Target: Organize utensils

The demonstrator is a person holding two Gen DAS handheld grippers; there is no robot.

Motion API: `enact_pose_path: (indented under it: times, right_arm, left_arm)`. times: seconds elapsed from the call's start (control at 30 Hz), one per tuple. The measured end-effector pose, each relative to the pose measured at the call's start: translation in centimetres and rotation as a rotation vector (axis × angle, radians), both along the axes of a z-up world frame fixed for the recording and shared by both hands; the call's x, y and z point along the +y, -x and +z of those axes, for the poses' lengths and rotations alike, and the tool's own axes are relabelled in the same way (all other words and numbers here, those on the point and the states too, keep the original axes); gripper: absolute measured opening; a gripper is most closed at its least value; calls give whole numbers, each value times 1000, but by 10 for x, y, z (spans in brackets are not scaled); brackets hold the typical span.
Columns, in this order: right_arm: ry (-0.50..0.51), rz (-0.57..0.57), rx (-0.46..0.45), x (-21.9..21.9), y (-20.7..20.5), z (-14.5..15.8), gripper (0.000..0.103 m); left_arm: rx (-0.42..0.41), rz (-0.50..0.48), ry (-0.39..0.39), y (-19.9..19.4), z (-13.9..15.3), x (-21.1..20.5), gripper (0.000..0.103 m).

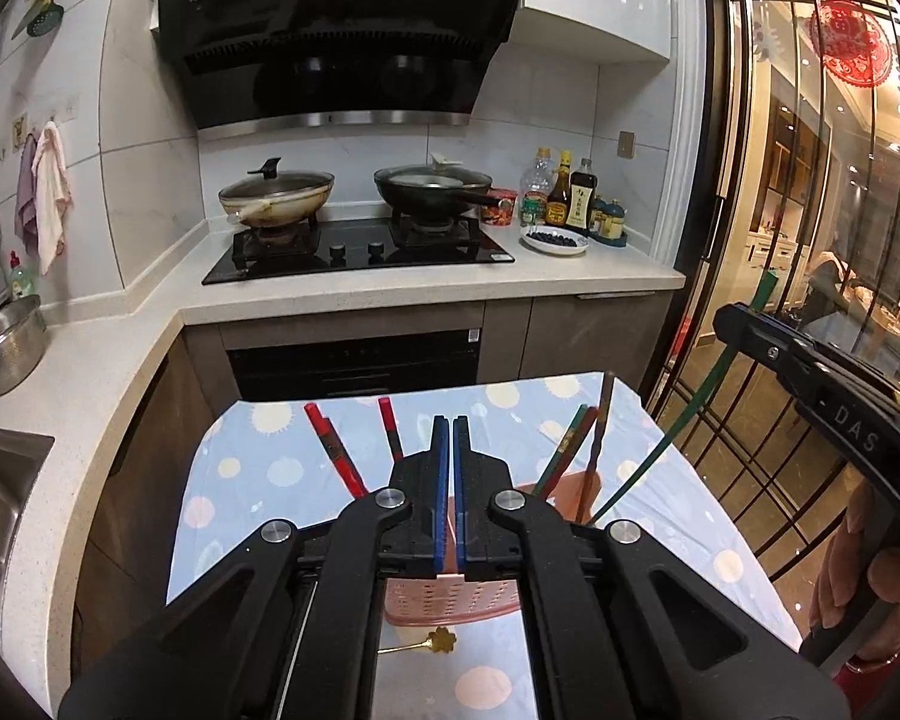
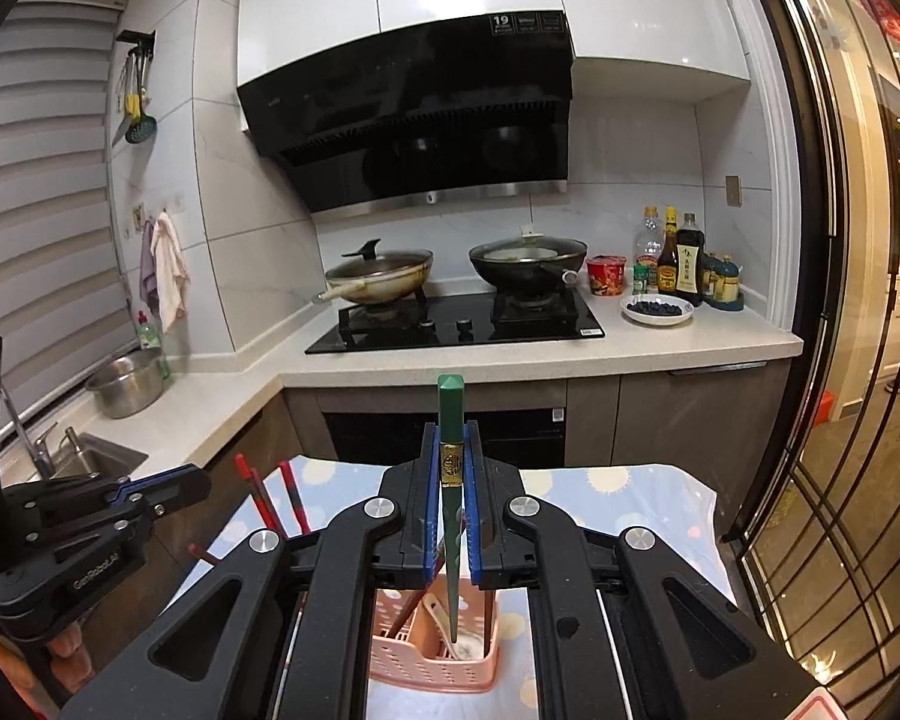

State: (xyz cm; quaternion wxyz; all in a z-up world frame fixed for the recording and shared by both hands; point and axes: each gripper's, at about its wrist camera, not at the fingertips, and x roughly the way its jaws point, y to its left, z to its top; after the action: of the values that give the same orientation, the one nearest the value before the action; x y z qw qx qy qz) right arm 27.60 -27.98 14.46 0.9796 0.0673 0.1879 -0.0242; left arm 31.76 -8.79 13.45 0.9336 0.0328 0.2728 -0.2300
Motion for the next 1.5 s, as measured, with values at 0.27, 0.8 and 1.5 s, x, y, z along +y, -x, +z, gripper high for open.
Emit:
enact_pose_path:
  times: [0.27, 0.8, 1.5]
  right_arm:
    - [-18, -12, 16, -3, -23, -11, 7]
    - [16, 10, 92, 11, -17, -41, 23]
    - [-28, 141, 250, 70, 56, -130, 24]
  left_arm:
    - [42, 14, -20, -5, -24, 8, 1]
    - [87, 39, -26, -7, -43, 17, 15]
    - [108, 151, -84, 54, -99, 68, 40]
